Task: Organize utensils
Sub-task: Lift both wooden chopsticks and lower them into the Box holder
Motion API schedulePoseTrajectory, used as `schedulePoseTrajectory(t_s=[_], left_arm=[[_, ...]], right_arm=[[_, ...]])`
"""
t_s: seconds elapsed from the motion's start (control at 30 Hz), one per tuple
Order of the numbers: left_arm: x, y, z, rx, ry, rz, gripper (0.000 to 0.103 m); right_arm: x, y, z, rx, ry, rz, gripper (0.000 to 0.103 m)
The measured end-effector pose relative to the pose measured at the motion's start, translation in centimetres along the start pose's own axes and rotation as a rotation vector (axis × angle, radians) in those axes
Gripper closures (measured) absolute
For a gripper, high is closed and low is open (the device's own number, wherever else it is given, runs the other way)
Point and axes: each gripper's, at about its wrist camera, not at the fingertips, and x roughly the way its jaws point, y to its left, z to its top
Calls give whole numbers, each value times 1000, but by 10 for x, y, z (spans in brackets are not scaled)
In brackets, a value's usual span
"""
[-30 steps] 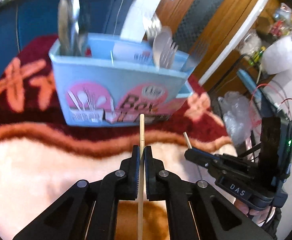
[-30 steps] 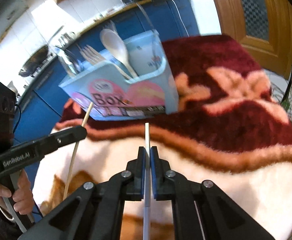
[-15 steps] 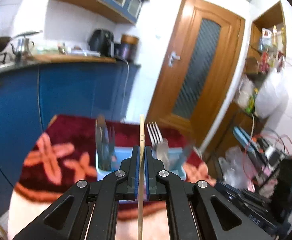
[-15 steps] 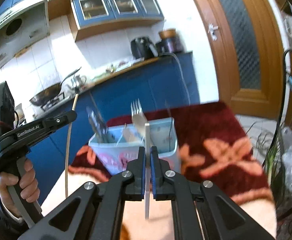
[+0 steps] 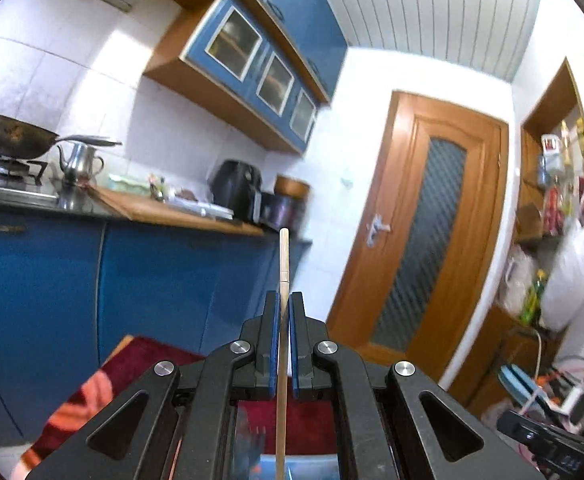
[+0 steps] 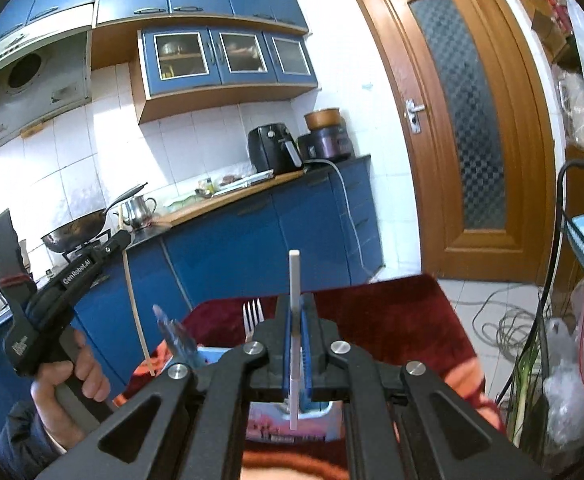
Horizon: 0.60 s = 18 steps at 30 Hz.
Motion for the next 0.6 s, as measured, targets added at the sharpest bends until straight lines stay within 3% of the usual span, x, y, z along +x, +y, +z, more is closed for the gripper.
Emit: schedulePoseTrajectory(t_s=[0.37, 0.6], left_arm=[[27, 6, -35, 5, -35, 42, 99], [30, 0, -57, 77, -11, 59, 99]], right_arm=[[35, 11, -17, -93, 29, -49, 97], [57, 7, -33, -100, 118, -26, 95]])
